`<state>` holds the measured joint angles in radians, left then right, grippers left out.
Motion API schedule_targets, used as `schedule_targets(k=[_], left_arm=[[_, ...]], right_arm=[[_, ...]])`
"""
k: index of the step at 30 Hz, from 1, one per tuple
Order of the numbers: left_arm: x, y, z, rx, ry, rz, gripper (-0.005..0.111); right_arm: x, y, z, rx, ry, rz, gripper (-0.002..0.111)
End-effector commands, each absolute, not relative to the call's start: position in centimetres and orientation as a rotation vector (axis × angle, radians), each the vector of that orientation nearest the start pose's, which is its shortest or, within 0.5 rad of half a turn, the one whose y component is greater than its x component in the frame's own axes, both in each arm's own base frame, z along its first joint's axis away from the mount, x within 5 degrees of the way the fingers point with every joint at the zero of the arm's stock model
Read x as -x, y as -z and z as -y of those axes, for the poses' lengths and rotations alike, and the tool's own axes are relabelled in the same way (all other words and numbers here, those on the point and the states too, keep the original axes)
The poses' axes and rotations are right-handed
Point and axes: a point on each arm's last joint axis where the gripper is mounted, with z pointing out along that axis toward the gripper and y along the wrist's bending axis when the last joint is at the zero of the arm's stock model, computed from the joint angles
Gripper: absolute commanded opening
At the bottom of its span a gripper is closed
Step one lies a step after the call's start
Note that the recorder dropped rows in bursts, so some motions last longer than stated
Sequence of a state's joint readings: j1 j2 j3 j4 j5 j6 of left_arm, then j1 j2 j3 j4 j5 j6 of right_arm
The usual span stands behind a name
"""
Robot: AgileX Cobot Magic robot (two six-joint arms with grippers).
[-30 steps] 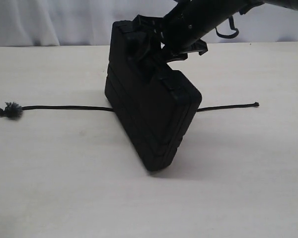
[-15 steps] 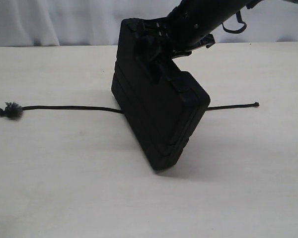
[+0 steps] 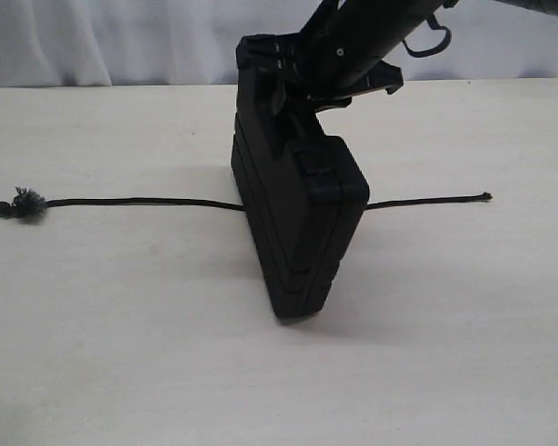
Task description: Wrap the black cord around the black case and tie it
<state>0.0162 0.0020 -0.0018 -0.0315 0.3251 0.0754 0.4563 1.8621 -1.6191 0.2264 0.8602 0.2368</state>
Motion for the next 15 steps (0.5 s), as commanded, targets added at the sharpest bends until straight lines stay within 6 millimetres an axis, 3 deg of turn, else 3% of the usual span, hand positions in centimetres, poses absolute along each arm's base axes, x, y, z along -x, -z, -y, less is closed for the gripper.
schedule_targets(k=[1,15], left_arm=[[-5.42,-18.53,0.03,-0.030,-0.026,-1.792,0.000],[-5.42,-18.53,0.03,-0.030,-0.026,-1.792,0.000]], right_arm=[[-36.58,-31.59,-19.45,0.026,-0.583,-2.533,0.004],[-36.41,-31.22,-19.36,-0.043,-0.583,-2.582,0.004]])
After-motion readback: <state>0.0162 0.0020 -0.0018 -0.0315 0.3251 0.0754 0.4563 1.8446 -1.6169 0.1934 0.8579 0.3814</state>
